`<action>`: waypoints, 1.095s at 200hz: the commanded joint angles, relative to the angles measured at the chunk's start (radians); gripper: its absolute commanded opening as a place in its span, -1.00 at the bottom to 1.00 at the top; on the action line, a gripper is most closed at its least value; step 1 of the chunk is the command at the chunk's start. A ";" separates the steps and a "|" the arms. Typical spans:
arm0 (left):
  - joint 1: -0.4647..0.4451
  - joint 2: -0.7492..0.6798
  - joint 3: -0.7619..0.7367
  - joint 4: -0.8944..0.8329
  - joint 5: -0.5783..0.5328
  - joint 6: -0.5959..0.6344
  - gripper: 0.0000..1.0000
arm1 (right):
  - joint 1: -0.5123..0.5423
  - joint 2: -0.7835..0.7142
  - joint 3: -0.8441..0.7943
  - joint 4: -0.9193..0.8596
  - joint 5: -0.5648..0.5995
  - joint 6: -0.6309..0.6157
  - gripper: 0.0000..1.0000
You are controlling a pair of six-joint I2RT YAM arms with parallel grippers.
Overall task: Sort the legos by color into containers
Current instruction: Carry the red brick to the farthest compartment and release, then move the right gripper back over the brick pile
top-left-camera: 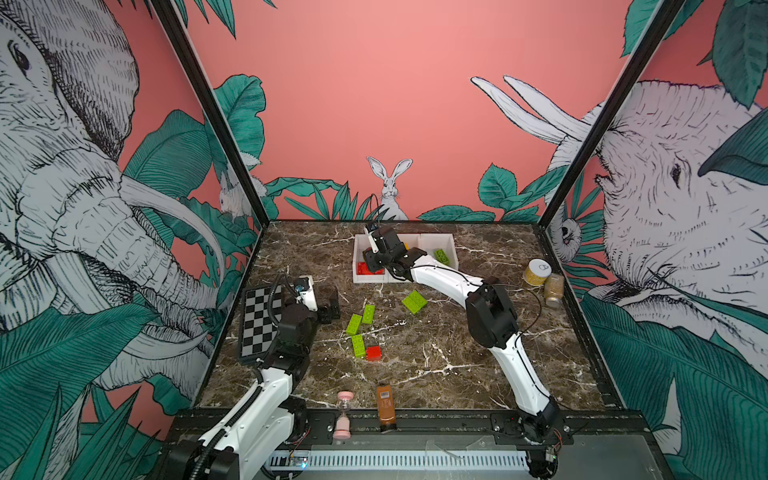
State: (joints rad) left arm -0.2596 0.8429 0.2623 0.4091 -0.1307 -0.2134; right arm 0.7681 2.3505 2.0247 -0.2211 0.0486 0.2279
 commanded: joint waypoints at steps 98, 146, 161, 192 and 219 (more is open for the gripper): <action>-0.004 -0.018 -0.001 -0.001 -0.002 -0.001 0.96 | 0.120 -0.670 -0.774 0.031 -0.440 -0.354 0.32; -0.004 -0.013 0.000 0.000 0.000 -0.003 0.96 | 0.207 -0.679 -0.831 0.022 -0.389 -0.395 0.32; -0.004 -0.013 0.000 0.002 0.000 -0.002 0.96 | 0.222 -0.666 -0.829 0.019 -0.376 -0.402 0.32; -0.004 -0.012 -0.002 0.004 0.000 -0.004 0.96 | 0.242 -0.624 -0.829 0.019 -0.350 -0.417 0.33; -0.004 -0.013 0.001 0.000 0.000 -0.003 0.96 | 0.250 -0.587 -0.822 0.021 -0.343 -0.420 0.32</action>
State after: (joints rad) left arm -0.2596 0.8394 0.2623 0.4088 -0.1310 -0.2134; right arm 1.0046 1.7283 1.1866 -0.2176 -0.3145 -0.1711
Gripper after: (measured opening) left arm 0.979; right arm 0.663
